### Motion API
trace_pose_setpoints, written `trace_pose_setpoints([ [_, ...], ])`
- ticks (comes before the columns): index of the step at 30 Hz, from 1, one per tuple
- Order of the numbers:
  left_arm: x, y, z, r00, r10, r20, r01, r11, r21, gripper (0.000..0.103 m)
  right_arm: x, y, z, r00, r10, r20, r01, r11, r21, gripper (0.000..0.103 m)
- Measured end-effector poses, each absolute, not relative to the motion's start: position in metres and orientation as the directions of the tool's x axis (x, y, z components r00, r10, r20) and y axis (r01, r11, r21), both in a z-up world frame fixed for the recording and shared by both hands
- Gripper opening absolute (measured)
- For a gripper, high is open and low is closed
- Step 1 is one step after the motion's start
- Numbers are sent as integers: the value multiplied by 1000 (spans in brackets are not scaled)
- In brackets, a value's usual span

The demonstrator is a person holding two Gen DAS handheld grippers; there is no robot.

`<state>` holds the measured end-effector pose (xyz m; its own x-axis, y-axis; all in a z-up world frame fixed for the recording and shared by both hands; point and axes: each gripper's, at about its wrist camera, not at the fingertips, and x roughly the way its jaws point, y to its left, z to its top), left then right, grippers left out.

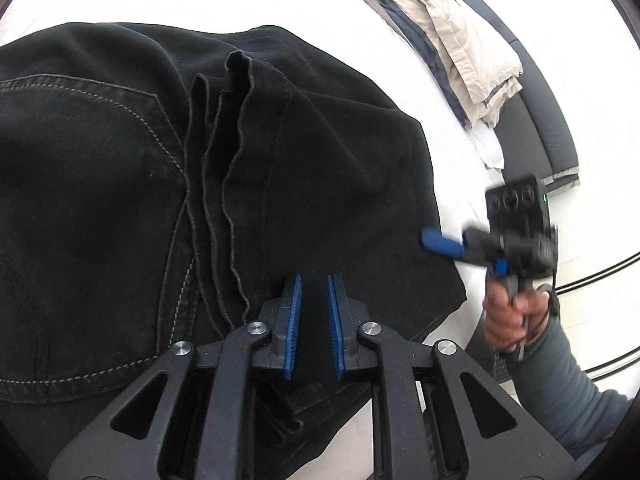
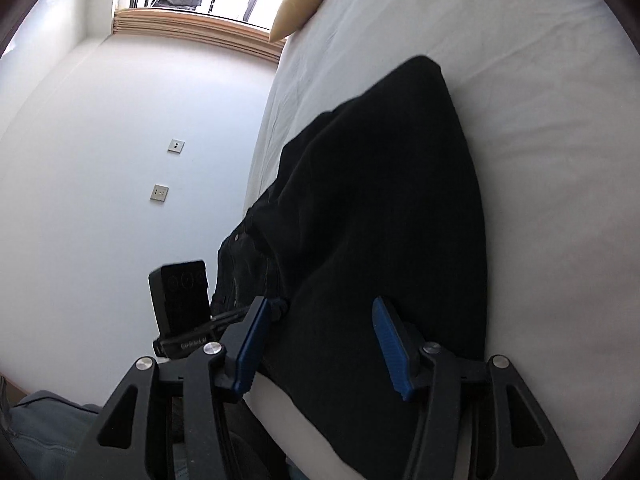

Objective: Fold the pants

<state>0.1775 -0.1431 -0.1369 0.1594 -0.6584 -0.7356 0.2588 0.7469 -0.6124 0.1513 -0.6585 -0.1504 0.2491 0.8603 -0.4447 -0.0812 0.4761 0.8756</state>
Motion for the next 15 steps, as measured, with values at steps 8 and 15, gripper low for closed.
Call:
trace_pose_setpoints([
  [8,191,-158,-112,203,-629,-750,304,769,-563,13,103,-659,-122,185,877,-444,-189,475,859,59],
  [15,253,-195,-110,212,-624,-752,307,773,-555,13,200,-645,-124,200,895,-398,-187,434,881,63],
])
